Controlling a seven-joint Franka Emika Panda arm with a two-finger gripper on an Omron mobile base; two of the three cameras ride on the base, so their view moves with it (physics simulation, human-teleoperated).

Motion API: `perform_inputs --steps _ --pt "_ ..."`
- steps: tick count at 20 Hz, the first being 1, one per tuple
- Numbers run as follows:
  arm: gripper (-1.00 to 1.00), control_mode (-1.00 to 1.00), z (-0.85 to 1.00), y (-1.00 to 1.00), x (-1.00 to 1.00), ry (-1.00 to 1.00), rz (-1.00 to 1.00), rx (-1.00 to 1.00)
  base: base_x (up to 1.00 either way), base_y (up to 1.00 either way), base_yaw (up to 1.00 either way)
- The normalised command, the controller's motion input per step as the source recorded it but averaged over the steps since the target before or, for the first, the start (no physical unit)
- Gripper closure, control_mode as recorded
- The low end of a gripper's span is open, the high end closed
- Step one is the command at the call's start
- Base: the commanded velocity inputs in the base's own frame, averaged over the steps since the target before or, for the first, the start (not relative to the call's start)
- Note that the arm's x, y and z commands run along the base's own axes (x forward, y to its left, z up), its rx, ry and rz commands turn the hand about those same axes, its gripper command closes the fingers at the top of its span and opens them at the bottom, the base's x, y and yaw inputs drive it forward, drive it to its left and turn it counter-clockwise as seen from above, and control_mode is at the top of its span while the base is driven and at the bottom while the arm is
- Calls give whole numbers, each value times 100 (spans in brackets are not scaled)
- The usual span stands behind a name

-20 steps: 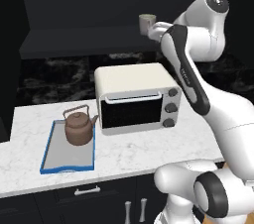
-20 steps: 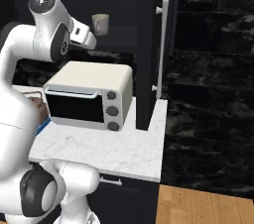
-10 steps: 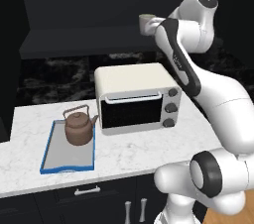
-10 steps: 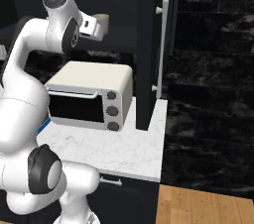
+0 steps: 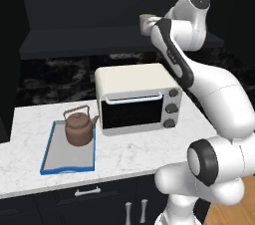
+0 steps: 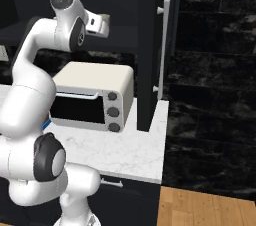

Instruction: Pick the kettle from the counter and place it on the tray. Then pick the mug from the cabinet and place it on the tray. Then close the cabinet doors.

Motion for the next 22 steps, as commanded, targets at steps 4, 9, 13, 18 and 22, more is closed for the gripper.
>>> perform_inputs --steps 4,9,13,18,22 --pt "-100 -100 0 0 33 0 0 0 0 0 0" --pt "-100 -100 0 0 32 0 0 0 0 0 0" --pt "-100 -100 0 0 36 0 0 0 0 0 0" --pt "-100 -100 0 0 37 0 0 0 0 0 0" --pt "-100 -100 0 0 37 0 0 0 0 0 0"
